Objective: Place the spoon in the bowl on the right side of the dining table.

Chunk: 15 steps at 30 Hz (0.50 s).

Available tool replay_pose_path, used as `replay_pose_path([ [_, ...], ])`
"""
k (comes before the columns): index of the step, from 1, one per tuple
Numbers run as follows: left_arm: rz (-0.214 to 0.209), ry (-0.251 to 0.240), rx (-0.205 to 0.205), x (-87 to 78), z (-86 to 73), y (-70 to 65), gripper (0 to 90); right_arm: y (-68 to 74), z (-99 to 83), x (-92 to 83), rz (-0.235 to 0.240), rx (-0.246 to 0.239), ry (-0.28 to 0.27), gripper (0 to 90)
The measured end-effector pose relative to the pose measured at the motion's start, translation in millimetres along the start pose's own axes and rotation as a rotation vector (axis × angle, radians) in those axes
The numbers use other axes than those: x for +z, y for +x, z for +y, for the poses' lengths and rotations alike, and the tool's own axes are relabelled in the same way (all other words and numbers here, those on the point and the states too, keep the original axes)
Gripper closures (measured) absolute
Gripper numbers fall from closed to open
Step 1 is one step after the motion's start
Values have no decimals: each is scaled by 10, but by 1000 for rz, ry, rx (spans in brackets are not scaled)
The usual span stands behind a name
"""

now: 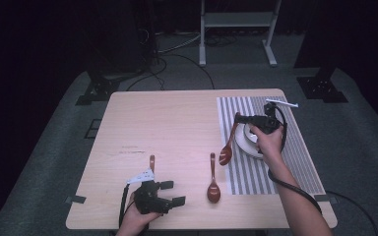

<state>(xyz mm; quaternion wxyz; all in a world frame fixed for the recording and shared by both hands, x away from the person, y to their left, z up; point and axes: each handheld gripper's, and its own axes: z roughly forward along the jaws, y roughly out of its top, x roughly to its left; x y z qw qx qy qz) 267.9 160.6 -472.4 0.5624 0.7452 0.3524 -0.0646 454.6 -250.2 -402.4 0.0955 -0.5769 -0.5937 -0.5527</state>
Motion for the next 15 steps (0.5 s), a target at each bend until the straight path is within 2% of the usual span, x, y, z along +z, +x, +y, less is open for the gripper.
replay_pose_path([
  [15,3,-2,-2,2,-1,9,36,-155,188,-325,-58,52,-105,836],
])
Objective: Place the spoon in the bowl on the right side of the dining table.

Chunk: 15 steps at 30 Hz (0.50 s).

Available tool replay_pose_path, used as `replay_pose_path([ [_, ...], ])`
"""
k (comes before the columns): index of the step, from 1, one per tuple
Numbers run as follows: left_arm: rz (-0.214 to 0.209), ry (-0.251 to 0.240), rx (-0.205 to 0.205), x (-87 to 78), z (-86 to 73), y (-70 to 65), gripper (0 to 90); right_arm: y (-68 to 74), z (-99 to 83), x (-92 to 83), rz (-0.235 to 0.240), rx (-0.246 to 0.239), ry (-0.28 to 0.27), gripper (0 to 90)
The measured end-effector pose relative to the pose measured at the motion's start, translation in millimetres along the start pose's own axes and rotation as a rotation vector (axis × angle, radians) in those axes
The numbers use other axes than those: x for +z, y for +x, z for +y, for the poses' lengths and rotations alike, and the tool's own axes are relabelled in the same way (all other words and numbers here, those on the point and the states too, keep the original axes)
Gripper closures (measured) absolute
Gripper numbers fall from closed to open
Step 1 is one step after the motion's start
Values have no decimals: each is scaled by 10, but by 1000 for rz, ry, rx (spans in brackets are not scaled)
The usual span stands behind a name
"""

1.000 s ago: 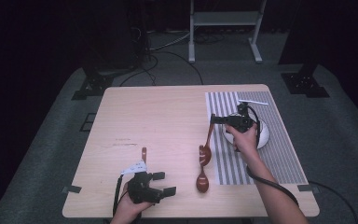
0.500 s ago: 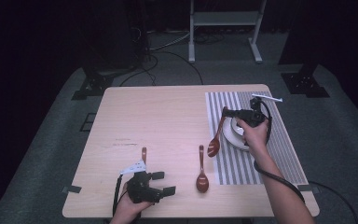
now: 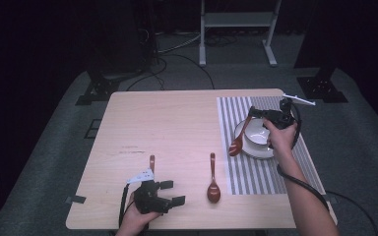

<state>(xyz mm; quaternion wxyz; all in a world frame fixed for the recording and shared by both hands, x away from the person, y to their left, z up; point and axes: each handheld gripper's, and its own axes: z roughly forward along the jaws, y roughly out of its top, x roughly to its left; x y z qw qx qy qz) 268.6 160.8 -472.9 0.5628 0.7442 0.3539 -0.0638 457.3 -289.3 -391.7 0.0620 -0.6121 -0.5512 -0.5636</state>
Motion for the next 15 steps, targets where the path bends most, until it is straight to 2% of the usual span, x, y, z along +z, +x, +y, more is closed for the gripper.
replay_pose_path([
  [8,3,2,-5,5,-2,5,35,-60,80,-128,-12,31,-38,836],
  [15,6,-1,-6,-5,1,10,36,-116,143,-248,-34,40,-72,836],
])
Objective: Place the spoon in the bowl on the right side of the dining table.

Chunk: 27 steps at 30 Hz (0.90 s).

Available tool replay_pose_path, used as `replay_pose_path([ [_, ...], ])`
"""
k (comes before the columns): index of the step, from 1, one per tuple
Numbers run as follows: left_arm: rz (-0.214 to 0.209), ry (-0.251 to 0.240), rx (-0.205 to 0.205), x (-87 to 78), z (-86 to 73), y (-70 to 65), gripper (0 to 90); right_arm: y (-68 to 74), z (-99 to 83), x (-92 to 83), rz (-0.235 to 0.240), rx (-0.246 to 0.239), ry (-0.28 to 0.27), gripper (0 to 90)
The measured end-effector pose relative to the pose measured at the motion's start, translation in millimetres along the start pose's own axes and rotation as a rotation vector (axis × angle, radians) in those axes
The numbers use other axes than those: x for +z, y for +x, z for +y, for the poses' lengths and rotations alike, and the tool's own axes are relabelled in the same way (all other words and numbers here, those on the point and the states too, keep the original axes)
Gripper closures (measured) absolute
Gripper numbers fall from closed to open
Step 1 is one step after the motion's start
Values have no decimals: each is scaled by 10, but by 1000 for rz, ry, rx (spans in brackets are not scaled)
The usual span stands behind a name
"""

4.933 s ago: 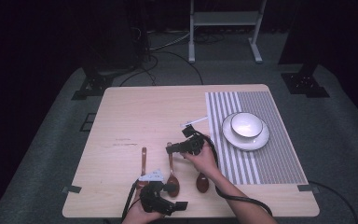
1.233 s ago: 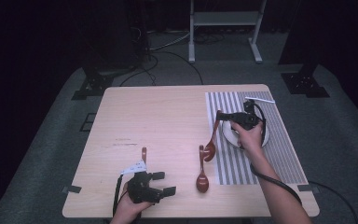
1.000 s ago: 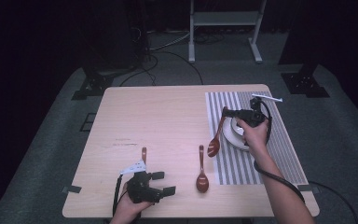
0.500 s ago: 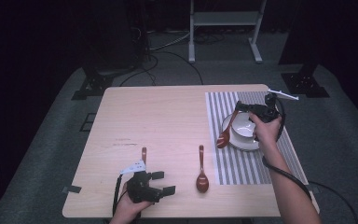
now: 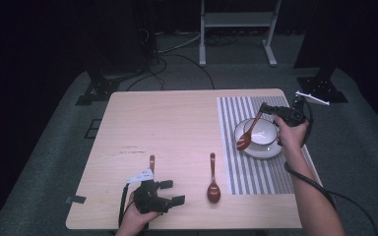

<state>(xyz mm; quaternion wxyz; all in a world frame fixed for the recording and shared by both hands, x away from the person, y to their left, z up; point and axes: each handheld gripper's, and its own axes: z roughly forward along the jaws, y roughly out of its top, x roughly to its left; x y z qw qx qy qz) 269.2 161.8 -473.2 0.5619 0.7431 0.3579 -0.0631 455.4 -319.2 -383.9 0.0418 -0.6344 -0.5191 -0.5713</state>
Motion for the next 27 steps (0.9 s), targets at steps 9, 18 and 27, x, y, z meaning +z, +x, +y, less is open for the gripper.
replay_pose_path([
  [9,3,-6,-1,-4,2,5,36,-118,61,-126,-27,27,-44,836],
  [18,3,-8,3,-13,6,4,36,-181,111,-234,-55,50,-105,836],
  [27,2,-9,3,-18,9,7,36,-269,134,-306,-86,66,-143,836],
])
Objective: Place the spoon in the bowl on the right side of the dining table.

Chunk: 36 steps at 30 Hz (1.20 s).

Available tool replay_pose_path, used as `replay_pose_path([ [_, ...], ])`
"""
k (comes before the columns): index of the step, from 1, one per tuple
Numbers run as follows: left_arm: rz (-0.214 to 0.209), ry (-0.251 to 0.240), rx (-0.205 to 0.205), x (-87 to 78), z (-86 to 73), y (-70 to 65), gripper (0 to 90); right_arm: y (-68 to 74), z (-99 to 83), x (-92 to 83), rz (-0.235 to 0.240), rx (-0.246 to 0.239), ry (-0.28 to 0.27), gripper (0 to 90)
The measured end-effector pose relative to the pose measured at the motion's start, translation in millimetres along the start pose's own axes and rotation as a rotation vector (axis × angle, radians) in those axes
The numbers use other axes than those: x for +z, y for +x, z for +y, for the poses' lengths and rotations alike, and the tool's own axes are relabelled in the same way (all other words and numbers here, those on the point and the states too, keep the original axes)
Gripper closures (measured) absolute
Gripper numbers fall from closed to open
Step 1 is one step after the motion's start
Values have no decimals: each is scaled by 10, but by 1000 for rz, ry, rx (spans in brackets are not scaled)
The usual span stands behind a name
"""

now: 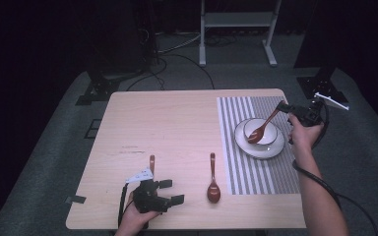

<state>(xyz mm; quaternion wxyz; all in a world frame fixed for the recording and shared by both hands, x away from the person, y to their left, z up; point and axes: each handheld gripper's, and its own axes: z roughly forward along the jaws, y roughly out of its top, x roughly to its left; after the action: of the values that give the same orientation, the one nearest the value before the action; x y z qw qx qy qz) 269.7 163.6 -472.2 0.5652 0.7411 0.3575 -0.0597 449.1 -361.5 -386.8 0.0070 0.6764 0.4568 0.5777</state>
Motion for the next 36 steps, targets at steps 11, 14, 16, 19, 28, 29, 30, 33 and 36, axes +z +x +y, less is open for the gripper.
replay_pose_path([
  [11,1,0,1,2,-1,0,36,-79,37,-77,-18,19,-41,835],
  [14,1,0,1,6,-4,-1,36,-100,35,-91,-25,21,-50,835],
  [16,0,0,0,10,-7,-2,36,-113,33,-102,-33,22,-58,836],
  [19,0,0,0,12,-6,-3,36,-131,34,-115,-40,21,-63,835],
  [28,0,1,-2,4,-4,1,36,-198,6,-106,-55,24,-67,835],
  [29,0,1,-2,4,-4,1,36,-204,4,-107,-55,23,-67,835],
  [30,0,1,-1,4,-5,2,36,-209,3,-110,-57,23,-67,835],
  [33,0,0,-1,9,-6,0,36,-221,-3,-116,-59,21,-69,834],
  [36,0,0,0,11,-7,-2,36,-239,-13,-113,-62,19,-65,834],
])
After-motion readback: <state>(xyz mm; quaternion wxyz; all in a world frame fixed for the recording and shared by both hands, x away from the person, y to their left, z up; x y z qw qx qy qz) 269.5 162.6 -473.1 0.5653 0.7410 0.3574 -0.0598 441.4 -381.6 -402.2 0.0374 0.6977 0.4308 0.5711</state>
